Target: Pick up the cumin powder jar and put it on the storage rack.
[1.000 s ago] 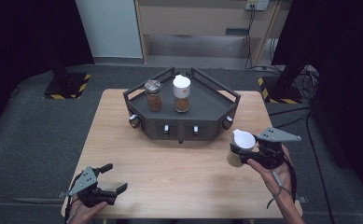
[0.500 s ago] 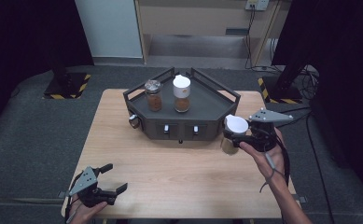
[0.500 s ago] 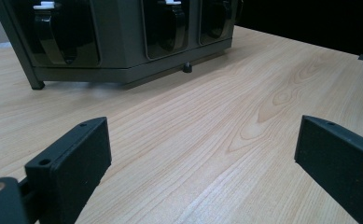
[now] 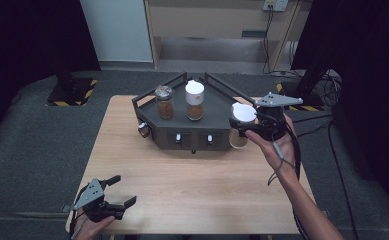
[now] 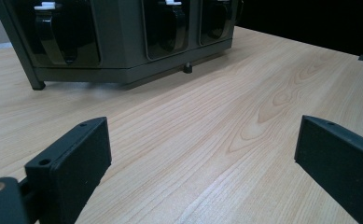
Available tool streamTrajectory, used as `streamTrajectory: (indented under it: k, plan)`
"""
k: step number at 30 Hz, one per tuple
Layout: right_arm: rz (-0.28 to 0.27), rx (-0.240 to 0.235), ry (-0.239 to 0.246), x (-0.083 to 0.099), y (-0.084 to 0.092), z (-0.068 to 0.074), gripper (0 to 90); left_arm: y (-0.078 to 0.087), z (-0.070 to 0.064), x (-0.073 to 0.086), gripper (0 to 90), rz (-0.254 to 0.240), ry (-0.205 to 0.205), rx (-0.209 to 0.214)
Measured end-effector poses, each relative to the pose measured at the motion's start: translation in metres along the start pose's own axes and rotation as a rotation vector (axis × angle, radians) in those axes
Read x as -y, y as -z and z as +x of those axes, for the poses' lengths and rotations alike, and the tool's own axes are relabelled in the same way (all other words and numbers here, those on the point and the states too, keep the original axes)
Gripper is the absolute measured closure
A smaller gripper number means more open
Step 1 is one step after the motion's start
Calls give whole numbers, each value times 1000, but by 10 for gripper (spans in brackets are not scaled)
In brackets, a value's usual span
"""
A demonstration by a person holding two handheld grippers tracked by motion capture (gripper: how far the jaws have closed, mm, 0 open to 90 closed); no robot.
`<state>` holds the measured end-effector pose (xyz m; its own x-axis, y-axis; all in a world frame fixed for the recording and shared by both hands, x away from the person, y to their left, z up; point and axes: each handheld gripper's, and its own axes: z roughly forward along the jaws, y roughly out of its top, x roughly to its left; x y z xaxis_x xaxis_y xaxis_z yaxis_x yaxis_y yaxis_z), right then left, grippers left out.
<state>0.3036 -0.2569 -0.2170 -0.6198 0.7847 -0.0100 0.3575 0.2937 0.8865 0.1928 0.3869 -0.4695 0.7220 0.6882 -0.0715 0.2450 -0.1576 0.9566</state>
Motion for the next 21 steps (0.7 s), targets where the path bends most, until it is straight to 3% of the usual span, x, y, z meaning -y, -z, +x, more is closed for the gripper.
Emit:
streamTrajectory:
  k: [13, 21]
  plan:
    - [-1, 29, -15, -25, -31, 2, 306, 0, 0, 0, 23, -1, 0, 1]
    - [1, 79, -39, -34, -52, -1, 306, 0, 0, 0, 23, -1, 0, 2]
